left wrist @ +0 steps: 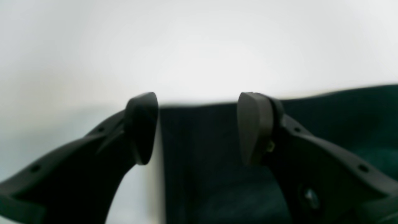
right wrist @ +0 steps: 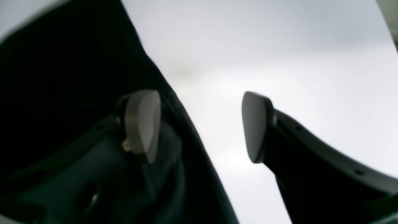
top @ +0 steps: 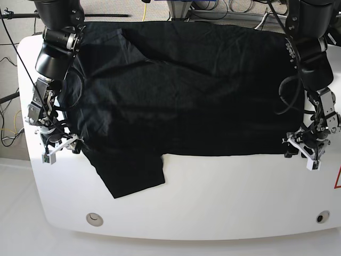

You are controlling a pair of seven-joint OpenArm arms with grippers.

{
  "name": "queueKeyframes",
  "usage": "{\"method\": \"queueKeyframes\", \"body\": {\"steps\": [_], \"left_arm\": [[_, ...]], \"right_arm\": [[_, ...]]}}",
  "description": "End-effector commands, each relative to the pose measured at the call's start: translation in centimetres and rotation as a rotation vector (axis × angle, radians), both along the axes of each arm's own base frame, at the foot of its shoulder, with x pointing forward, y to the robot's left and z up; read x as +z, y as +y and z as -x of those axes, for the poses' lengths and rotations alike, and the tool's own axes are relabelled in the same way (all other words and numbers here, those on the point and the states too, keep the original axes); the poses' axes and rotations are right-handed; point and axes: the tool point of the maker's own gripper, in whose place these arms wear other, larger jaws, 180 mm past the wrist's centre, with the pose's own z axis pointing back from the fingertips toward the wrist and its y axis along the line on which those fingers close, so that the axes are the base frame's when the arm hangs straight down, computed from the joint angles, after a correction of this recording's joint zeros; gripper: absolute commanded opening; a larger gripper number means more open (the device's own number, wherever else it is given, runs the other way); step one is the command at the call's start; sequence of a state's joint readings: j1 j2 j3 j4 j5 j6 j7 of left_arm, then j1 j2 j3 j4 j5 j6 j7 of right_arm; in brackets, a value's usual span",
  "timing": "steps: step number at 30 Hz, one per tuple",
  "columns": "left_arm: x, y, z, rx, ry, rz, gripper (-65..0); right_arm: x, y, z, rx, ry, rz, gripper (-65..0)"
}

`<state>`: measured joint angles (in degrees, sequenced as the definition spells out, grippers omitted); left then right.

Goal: Fold the T-shirt properly
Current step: 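Grasp the hem corners of the shirt with both grippers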

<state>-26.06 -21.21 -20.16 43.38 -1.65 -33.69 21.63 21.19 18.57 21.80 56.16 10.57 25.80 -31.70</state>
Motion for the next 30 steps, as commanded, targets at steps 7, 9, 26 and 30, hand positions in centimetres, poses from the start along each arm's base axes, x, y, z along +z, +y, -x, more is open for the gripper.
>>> {"method": "queueKeyframes", "body": {"steps": [7, 9, 26, 30], "left_arm": [[0.4, 1.1, -1.2, 0.049, -0.035, 0.088, -28.0], [0.2, 1.1, -1.2, 0.049, -0.031, 0.097, -28.1], [0.4, 1.9, -1.0, 0.059, -0.021, 0.063, -27.8], [0.3, 2.1, -1.0, 0.070, -0.018, 0.064, -27.5]], "right_arm": [[-0.1, 0.0, -1.1, 0.012, -0.054, -0.005, -25.7], [-0.2, 0.2, -1.4, 0.012, -0.063, -0.010, -25.7], [-0.7, 1.0, -3.8, -0.023, -0.070, -0.050, -25.5], [-1.8, 1.2, -3.6, -0.039, -0.052, -0.083, -25.4]]}}
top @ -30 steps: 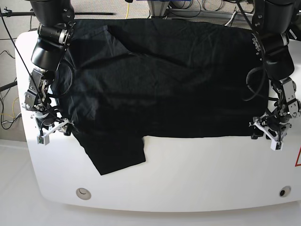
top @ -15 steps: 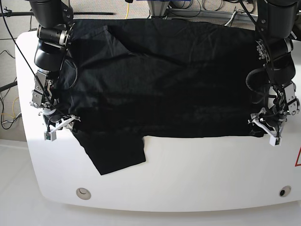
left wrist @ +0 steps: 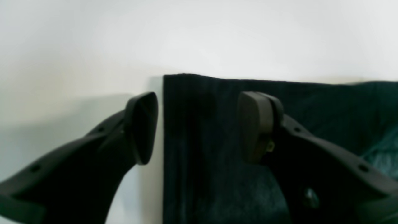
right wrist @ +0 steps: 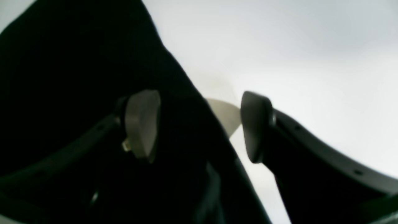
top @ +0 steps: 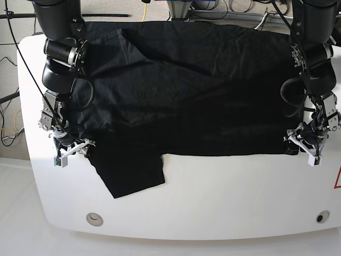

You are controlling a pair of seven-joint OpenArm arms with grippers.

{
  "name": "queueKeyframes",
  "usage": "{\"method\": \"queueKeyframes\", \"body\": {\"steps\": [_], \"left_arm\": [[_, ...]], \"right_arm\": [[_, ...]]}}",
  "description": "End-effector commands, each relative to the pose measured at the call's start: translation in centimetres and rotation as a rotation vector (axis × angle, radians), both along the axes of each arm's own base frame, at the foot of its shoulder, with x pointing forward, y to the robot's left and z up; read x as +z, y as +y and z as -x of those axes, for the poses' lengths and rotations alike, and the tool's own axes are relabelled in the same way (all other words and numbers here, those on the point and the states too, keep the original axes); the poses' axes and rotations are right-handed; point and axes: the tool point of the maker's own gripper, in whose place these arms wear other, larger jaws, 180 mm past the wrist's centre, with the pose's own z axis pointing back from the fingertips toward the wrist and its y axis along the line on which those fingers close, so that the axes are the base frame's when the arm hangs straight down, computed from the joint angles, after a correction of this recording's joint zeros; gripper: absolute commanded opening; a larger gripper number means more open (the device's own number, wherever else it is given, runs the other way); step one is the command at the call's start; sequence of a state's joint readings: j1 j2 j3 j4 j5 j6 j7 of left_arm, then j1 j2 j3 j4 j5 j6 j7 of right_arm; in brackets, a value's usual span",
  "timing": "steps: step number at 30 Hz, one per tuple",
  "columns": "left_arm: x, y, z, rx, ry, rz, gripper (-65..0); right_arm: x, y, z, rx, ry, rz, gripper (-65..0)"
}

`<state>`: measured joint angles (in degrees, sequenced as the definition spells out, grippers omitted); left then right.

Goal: Fold the T-shirt properly
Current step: 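Grasp the hem corners of the shirt with both grippers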

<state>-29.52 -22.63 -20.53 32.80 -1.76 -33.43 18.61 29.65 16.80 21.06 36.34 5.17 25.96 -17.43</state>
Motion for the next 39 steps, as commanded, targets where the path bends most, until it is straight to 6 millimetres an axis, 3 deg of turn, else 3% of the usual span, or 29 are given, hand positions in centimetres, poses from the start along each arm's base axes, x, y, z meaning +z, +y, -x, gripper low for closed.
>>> {"method": "queueKeyframes", "body": {"steps": [1, 17, 23, 25, 27, 29, 31, 35, 39], "left_arm": [[2.3, 1.3, -1.3, 0.019, -0.058, -0.014, -27.5], [1.9, 0.6, -1.4, 0.017, -0.054, -0.009, -27.7], [1.5, 0.0, -1.2, 0.007, -0.070, -0.005, -57.8], [1.5, 0.0, -1.3, 0.006, -0.072, -0.006, -63.4], [1.6, -0.1, -1.4, 0.004, -0.077, -0.007, -65.0], [2.0, 0.3, -1.6, 0.012, -0.083, -0.014, -62.5], [2.1, 0.4, -1.6, 0.012, -0.082, -0.014, -55.2], [2.2, 0.4, -1.7, 0.011, -0.079, -0.017, -42.5], [2.0, 0.5, -1.6, 0.017, -0.074, -0.016, -37.0]], "right_arm": [[0.8, -0.9, -0.6, -0.015, -0.012, -0.007, -25.3], [-1.7, 0.1, 0.9, -0.021, 0.038, -0.065, -25.0], [-1.1, 0.4, 0.5, 0.000, 0.030, -0.044, -33.6], [-1.1, 0.5, 0.5, 0.000, 0.029, -0.045, -39.1], [-0.9, 0.7, 0.3, 0.002, 0.024, -0.047, -45.8], [-0.4, 0.8, -0.2, 0.007, 0.011, -0.044, -61.1], [0.1, 0.9, -0.6, 0.009, 0.001, -0.044, -65.0], [0.5, 1.2, -0.9, 0.015, -0.006, -0.042, -65.0], [0.9, 0.5, -1.0, 0.006, -0.017, -0.027, -65.0]]}}
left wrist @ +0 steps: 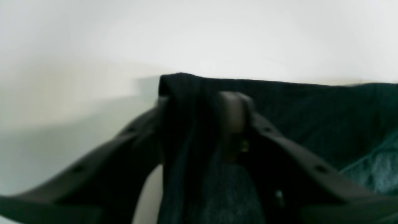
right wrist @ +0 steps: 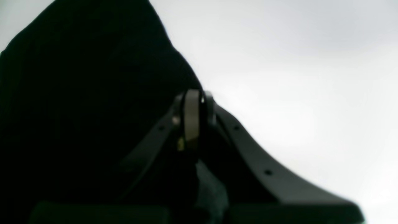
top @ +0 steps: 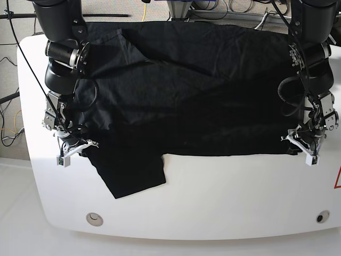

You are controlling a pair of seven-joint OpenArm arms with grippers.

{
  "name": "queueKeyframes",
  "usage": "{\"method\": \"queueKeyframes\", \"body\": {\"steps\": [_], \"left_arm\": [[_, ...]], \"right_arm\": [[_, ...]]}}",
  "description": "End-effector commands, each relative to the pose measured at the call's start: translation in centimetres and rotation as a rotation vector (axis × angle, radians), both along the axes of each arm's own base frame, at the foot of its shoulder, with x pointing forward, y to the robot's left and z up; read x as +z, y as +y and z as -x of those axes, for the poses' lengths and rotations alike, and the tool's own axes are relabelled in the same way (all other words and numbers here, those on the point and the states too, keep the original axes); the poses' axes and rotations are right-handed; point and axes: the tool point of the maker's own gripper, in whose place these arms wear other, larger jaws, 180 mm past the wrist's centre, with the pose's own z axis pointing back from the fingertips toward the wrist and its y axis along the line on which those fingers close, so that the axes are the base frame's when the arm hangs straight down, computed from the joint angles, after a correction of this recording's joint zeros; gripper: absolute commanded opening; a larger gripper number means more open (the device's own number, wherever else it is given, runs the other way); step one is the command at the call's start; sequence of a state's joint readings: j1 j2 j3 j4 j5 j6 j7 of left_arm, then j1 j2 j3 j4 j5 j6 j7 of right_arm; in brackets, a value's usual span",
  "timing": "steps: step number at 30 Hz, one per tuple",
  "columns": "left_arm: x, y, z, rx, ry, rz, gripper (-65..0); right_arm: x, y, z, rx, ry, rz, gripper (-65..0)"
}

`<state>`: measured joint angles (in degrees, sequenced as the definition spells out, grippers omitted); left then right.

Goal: Fold the T-shirt properly
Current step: 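Grasp the hem corners of the shirt with both grippers, then hold the hem corners and tighten the grip with both grippers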

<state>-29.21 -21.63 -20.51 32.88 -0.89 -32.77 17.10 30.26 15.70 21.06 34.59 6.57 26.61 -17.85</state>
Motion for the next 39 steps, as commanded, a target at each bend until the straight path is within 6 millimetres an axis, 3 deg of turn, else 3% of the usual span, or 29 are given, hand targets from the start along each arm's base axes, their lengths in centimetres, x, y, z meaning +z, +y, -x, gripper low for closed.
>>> {"method": "queueKeyframes", "body": {"steps": [1, 20, 22, 26, 30, 32, 39], "left_arm": [[2.3, 1.3, -1.4, 0.018, -0.061, -0.015, -37.6], [2.7, 1.8, -1.0, 0.017, -0.088, -0.046, -57.0], [3.7, 1.7, -1.2, 0.000, -0.112, -0.073, -61.5], [4.6, 1.7, -1.2, -0.011, -0.139, -0.098, -64.4], [5.4, 1.6, -1.1, -0.025, -0.161, -0.122, -65.0], [7.2, 1.8, -1.3, -0.041, -0.198, -0.163, -64.4], [8.4, 1.6, -1.2, -0.056, -0.217, -0.193, -63.6]], "right_arm": [[1.7, -1.2, -1.0, -0.005, -0.030, 0.028, -65.0], [2.5, -1.3, -1.0, 0.015, -0.021, 0.054, -65.0], [4.2, -1.6, -1.2, 0.024, -0.048, 0.090, -65.0], [5.6, -2.0, -1.1, 0.034, -0.063, 0.131, -65.0], [7.0, -2.2, -0.9, 0.048, -0.075, 0.172, -65.0], [8.6, -2.2, -0.5, 0.065, -0.079, 0.226, -65.0], [10.5, -2.2, 0.0, 0.077, -0.084, 0.277, -65.0]]}}
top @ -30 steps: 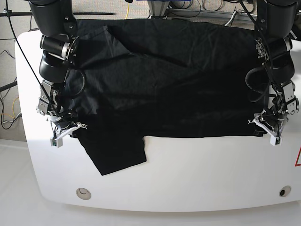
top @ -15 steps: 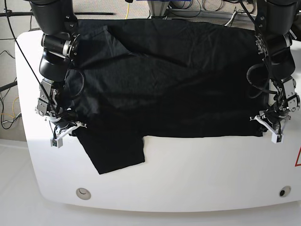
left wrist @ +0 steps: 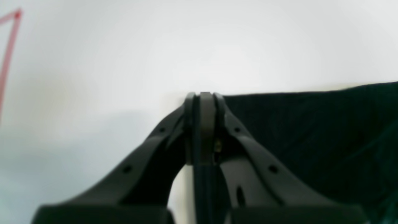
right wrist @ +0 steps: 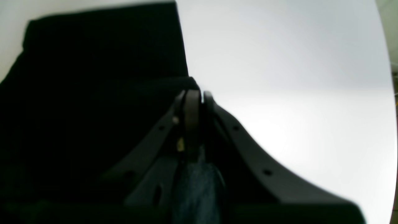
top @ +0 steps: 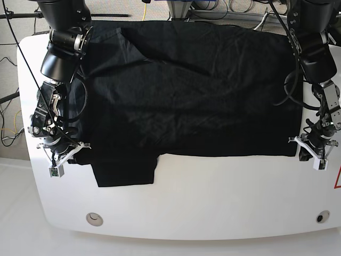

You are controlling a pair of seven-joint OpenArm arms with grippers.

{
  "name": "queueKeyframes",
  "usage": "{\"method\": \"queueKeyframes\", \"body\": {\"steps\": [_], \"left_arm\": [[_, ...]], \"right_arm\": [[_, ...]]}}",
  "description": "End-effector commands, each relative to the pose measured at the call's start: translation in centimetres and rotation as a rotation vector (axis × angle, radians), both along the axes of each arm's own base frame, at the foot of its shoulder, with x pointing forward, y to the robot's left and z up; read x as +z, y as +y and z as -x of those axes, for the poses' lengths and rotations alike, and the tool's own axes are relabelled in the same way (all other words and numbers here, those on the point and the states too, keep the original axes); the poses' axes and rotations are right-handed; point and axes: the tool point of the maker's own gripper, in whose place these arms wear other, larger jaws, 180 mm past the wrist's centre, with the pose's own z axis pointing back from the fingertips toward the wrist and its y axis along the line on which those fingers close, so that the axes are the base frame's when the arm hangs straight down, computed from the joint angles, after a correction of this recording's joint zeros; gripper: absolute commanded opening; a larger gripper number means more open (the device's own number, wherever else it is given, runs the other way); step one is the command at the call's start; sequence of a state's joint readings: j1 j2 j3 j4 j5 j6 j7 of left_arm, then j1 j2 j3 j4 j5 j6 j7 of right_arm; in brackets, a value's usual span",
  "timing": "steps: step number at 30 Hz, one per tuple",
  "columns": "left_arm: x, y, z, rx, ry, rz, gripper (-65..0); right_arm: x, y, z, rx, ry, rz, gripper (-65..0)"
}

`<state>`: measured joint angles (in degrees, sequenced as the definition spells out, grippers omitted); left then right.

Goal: Fold the T-shirt properly
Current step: 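Hold the hem corners and tighten the grip with both grippers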

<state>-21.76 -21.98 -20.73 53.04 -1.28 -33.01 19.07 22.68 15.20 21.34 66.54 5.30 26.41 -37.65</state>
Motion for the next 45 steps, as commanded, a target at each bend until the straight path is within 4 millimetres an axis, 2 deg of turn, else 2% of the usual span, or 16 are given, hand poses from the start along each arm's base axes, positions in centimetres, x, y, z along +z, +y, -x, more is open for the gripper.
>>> {"method": "queueKeyframes", "body": {"steps": [1, 3, 11, 19, 25, 33, 35, 45], "left_arm": [[3.0, 0.6, -1.2, -0.003, -0.078, -0.021, -63.5], [3.0, 0.7, -1.3, 0.004, -0.079, -0.016, -63.5], [3.5, 1.0, -1.3, 0.004, -0.087, -0.025, -63.0], [3.7, 1.5, 0.9, 0.010, -0.094, -0.054, -63.3], [4.2, 1.6, 2.3, 0.009, -0.112, -0.085, -64.9], [4.1, 1.5, 2.5, 0.005, -0.113, -0.092, -65.0], [4.0, 1.3, 2.2, -0.005, -0.104, -0.086, -62.7], [3.0, 1.3, 2.0, -0.001, -0.060, -0.060, -31.8]], "right_arm": [[3.3, -0.7, -1.0, -0.004, -0.067, 0.037, -65.0], [4.7, -0.8, -1.2, -0.010, -0.078, 0.049, -65.0], [5.8, -0.9, -1.5, -0.021, -0.082, 0.053, -65.0], [4.4, -1.0, 0.1, -0.021, -0.064, 0.064, -65.0], [3.6, -0.4, 0.2, -0.018, -0.059, 0.042, -65.0], [3.0, -0.1, 0.3, -0.011, -0.052, 0.034, -65.0], [3.2, -0.5, 0.2, -0.015, -0.052, 0.050, -65.0], [3.4, -0.7, 0.1, -0.017, -0.056, 0.058, -65.0]]}}
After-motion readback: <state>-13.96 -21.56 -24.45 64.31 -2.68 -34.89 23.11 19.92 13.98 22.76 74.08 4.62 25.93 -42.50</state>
